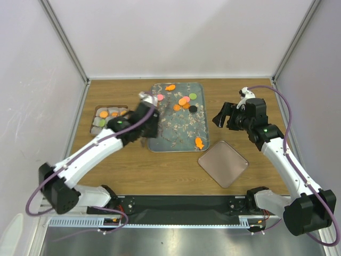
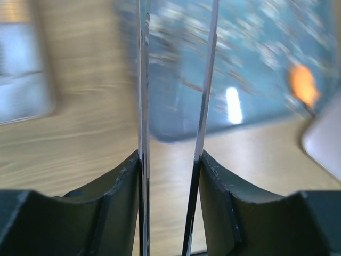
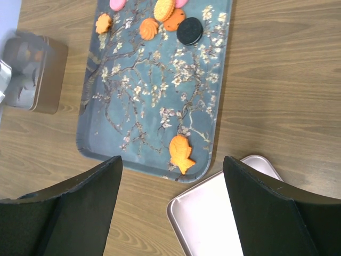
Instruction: Pack the cookies
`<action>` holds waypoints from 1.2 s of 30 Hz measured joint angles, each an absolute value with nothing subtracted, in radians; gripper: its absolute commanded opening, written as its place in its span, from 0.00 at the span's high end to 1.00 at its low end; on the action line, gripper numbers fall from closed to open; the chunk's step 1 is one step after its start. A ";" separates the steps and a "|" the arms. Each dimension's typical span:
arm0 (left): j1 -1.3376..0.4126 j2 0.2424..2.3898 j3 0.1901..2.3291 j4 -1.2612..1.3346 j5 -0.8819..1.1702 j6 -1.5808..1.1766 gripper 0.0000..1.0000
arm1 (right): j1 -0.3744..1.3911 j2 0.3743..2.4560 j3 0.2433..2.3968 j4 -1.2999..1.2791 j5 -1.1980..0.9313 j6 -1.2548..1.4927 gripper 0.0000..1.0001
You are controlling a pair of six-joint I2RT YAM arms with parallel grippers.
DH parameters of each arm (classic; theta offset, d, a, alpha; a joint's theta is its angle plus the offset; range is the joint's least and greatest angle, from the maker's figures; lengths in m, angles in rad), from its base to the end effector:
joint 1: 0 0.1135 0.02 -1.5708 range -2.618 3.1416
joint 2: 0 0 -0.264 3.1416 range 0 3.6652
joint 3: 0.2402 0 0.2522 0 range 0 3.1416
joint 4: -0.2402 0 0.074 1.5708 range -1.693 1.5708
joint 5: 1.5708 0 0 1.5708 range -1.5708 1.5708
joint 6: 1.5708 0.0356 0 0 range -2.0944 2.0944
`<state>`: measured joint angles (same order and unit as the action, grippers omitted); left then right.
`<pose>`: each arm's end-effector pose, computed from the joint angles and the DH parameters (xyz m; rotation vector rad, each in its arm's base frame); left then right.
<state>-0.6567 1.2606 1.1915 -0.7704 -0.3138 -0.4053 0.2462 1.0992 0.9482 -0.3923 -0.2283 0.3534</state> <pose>0.2126 -0.1500 0.3276 0.1539 2.3565 -0.1355 0.2350 0.0674 0.3150 -0.0237 2.1562 0.5943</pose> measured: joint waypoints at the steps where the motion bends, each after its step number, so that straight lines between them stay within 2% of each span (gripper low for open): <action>1: -0.724 1.294 1.207 -0.773 -0.319 -0.425 0.50 | 0.244 1.098 0.948 -0.392 -0.224 0.353 0.17; 7: -0.958 1.488 1.261 -0.768 -0.329 -0.501 0.49 | 0.235 1.090 0.948 -0.393 -0.208 0.353 0.16; 13: -1.069 1.602 1.302 -0.757 -0.325 -0.547 0.49 | 0.231 1.088 0.948 -0.393 -0.199 0.353 0.16; 36: -1.134 1.743 1.357 -0.758 -0.339 -0.577 0.47 | 0.227 1.088 0.948 -0.392 -0.201 0.353 0.17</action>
